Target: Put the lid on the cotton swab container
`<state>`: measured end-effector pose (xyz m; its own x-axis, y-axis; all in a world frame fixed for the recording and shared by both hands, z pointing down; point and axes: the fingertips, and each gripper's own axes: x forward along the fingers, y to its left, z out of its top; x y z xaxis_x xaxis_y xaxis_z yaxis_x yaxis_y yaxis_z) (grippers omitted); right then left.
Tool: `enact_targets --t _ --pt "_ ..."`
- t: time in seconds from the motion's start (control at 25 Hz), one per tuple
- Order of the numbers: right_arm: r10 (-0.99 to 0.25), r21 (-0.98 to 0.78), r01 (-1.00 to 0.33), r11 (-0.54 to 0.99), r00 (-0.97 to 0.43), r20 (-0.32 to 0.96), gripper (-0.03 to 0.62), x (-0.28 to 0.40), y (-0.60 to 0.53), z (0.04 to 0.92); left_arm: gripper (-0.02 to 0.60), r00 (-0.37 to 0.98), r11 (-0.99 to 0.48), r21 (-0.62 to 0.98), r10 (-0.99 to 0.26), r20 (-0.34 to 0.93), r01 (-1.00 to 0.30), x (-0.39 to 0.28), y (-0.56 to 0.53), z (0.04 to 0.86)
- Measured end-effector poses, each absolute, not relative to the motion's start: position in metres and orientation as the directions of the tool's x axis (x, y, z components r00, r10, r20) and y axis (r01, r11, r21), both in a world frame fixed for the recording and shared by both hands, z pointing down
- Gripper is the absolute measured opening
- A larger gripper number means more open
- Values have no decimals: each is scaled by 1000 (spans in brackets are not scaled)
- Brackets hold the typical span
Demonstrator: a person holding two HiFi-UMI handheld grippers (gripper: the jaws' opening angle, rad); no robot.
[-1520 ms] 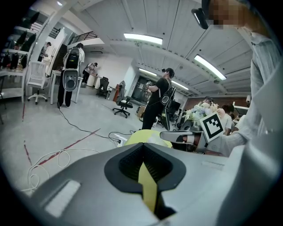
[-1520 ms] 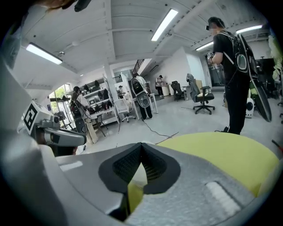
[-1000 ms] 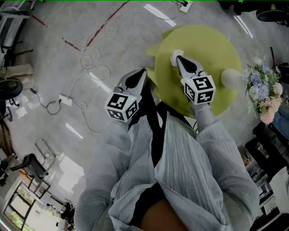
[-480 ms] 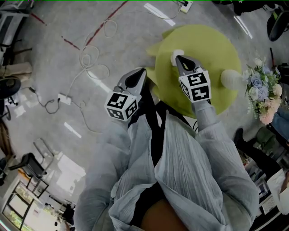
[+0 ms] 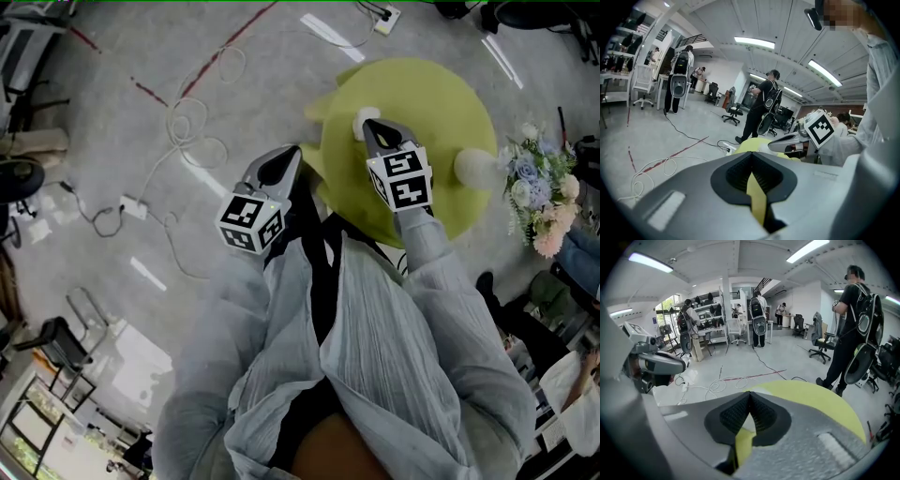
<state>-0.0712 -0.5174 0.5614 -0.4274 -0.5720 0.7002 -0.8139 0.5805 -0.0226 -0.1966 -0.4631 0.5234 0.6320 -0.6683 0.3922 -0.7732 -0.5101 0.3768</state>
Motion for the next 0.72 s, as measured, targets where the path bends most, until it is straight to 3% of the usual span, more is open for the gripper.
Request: enact_targets --t 0.72 --pt "-627 -106 -795 597 -545 557 2 -40 -454 498 14 655 -569 325 -674 342 -755 -151 -426 481"
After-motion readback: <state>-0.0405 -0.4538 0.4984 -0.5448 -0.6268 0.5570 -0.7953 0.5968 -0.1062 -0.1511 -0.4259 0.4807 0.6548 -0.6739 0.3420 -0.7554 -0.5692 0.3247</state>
